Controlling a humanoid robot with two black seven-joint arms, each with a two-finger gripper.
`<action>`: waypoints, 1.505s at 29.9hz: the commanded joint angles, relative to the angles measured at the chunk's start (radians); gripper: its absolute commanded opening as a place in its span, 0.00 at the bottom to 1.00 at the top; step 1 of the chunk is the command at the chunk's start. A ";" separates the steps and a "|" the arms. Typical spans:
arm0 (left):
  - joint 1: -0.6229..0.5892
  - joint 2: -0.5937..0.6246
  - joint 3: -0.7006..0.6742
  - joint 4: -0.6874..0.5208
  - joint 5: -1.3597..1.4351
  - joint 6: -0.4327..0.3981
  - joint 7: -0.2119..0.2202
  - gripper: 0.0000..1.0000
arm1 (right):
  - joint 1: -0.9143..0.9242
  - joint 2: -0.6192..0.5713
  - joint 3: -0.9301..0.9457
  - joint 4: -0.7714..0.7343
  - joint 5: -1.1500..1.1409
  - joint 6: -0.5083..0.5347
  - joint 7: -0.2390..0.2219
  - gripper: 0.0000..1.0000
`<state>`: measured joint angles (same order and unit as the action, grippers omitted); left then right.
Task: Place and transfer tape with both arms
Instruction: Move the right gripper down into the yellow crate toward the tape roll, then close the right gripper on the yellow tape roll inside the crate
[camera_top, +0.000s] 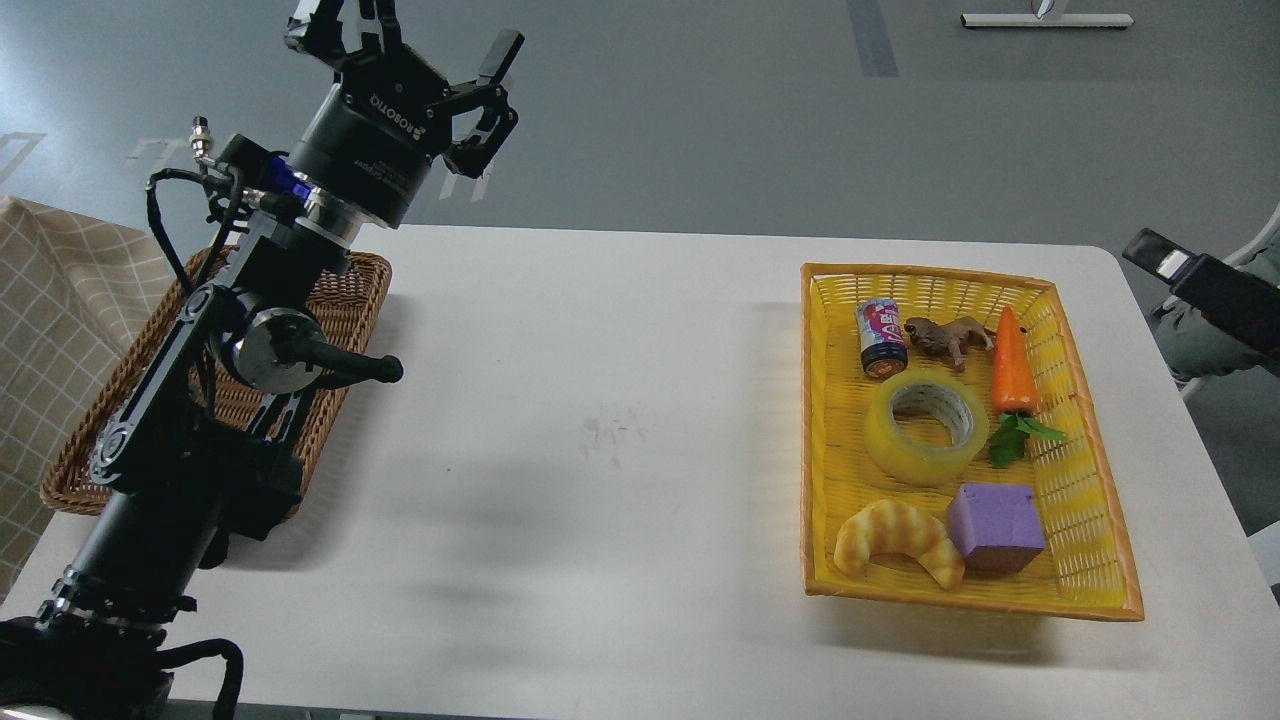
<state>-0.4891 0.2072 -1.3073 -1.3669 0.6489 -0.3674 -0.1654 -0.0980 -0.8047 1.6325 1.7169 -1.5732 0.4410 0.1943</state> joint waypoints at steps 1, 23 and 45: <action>0.001 0.015 -0.004 0.000 -0.002 -0.004 0.000 0.98 | -0.012 0.012 -0.006 -0.010 -0.095 0.001 -0.024 1.00; 0.003 0.009 -0.006 0.002 -0.003 -0.001 0.000 0.98 | 0.222 0.231 -0.332 -0.160 -0.608 0.018 -0.177 0.99; 0.023 0.011 -0.009 -0.001 -0.005 -0.002 0.000 0.98 | 0.287 0.348 -0.431 -0.273 -0.608 0.048 -0.268 0.98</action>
<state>-0.4649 0.2178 -1.3149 -1.3665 0.6444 -0.3710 -0.1657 0.1764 -0.4573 1.2385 1.4397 -2.1817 0.4886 -0.0715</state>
